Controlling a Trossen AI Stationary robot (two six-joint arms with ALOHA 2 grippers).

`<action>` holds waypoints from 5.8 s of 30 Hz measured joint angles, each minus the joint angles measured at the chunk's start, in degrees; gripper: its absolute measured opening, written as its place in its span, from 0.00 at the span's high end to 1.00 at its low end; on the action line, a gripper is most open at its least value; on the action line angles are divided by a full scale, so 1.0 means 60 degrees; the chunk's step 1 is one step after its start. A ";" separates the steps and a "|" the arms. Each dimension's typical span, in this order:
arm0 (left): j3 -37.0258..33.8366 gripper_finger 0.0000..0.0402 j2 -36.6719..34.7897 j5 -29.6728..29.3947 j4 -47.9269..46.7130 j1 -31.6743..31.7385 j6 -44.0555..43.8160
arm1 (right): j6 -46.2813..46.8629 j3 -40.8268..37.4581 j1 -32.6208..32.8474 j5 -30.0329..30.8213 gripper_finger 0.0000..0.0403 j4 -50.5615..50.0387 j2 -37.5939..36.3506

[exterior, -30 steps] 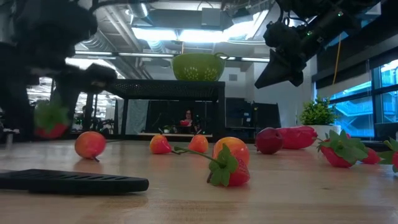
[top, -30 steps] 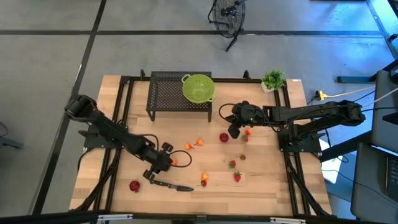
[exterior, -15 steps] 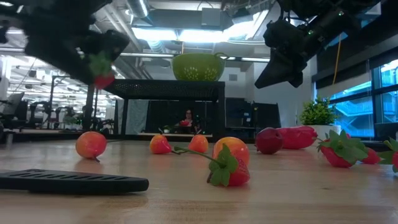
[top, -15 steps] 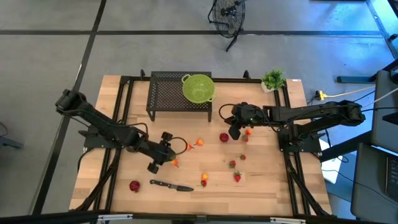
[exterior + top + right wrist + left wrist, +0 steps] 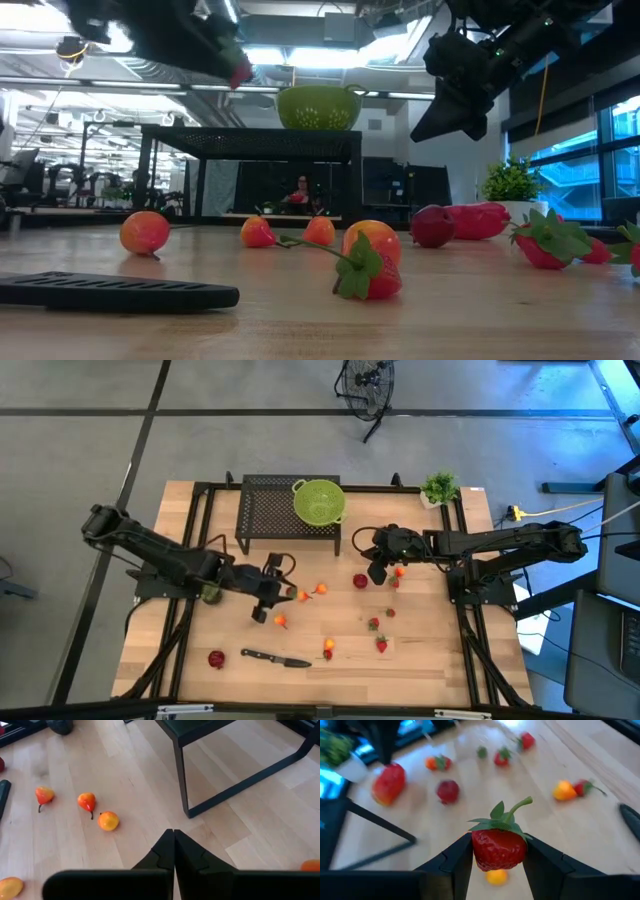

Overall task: Pick & Place Fruit
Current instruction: Put the strawberry into the green strainer bowl on the shelf, then put the pomegranate into the green strainer bowl on the shelf

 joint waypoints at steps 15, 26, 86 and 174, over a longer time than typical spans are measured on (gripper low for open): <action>0.0000 0.62 0.0006 -0.0073 0.2375 0.1924 0.1241 | 0.0000 0.0000 0.0173 -0.0248 0.91 -0.0004 0.0000; 0.0000 0.61 0.0007 0.0276 0.3738 0.3357 0.1813 | -0.0004 0.0000 0.0517 -0.0211 0.98 -0.0004 0.0004; 0.6427 0.61 0.3296 0.1482 -0.3384 0.7122 -0.1576 | 0.0029 0.0000 0.0648 -0.0211 0.97 0.0069 0.0004; 0.5978 0.52 0.0213 0.2032 -0.4939 0.5769 -0.1264 | -0.0033 0.0000 0.0663 -0.0764 0.94 0.0069 0.0004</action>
